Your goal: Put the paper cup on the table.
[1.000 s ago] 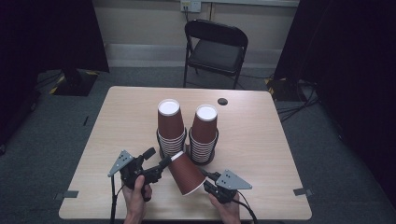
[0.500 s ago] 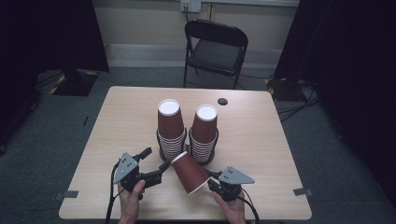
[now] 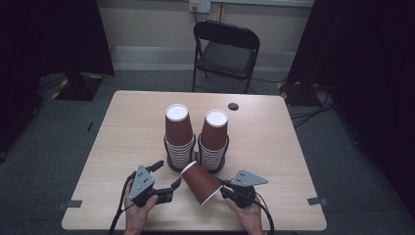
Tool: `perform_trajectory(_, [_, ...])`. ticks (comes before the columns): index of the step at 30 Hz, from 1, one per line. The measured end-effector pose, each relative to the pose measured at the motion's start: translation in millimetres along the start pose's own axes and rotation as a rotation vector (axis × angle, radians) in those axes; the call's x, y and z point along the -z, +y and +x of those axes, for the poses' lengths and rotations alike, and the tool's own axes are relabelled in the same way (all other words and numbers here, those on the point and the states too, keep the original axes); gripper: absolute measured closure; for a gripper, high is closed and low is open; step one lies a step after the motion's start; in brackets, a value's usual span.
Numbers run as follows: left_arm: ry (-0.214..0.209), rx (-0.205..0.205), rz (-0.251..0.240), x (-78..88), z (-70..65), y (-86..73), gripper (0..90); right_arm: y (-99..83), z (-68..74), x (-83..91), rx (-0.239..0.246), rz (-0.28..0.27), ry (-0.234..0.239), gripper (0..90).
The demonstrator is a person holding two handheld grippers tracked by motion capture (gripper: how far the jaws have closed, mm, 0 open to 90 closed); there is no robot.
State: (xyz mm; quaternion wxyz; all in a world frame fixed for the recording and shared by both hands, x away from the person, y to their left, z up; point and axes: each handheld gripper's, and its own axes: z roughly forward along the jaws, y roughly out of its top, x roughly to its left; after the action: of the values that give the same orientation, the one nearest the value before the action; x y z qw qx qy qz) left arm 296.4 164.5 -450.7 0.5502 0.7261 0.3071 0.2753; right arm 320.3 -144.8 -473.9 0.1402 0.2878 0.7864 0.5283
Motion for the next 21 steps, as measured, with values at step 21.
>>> perform_trajectory(21, [-0.054,-0.237,0.087,-8.1,-23.2,-9.3,17.4,23.7,-14.1,4.3,-0.039,0.136,0.091,84.1])
